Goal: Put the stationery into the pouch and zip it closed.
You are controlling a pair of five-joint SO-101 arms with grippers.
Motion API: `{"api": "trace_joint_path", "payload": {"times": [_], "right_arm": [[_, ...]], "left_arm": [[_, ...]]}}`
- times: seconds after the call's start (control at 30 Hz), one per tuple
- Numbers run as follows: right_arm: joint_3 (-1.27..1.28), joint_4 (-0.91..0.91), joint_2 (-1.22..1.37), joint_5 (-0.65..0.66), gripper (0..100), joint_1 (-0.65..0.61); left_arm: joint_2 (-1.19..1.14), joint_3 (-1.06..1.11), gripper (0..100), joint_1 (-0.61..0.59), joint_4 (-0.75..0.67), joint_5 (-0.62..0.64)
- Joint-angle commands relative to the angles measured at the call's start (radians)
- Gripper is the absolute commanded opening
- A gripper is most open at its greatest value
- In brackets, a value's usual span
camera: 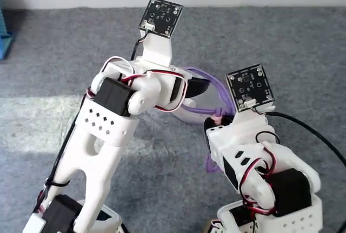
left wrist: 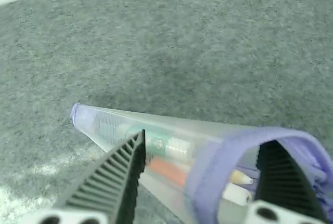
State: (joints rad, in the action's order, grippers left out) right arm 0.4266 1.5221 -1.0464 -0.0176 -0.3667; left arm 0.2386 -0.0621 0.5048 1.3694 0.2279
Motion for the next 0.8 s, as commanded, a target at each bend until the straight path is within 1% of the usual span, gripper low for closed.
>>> {"api": "trace_joint_path", "payload": {"times": [0.0,0.13,0.27,0.53,0.63,0.77], "right_arm": [[0.032,-0.047,0.016,-0.017,0.8,0.002],[0.097,-0.125,0.016,-0.018,0.8,0.036],[0.115,-0.194,0.025,-0.014,0.8,0.068],[0.114,-0.243,0.025,-0.017,0.8,0.07],[0.114,-0.257,0.025,-0.017,0.8,0.07],[0.112,-0.328,0.025,-0.011,0.8,0.065]], "left_arm": [[0.107,-0.067,33,0.107,-0.015,-0.006],[0.17,-0.073,33,0.064,-0.032,0.021],[0.236,-0.076,33,0.031,0.092,-0.031],[0.427,-0.073,33,0.02,0.339,-0.037],[0.496,-0.071,33,0.021,0.382,-0.037],[0.594,-0.002,33,0.026,0.385,-0.038]]}}
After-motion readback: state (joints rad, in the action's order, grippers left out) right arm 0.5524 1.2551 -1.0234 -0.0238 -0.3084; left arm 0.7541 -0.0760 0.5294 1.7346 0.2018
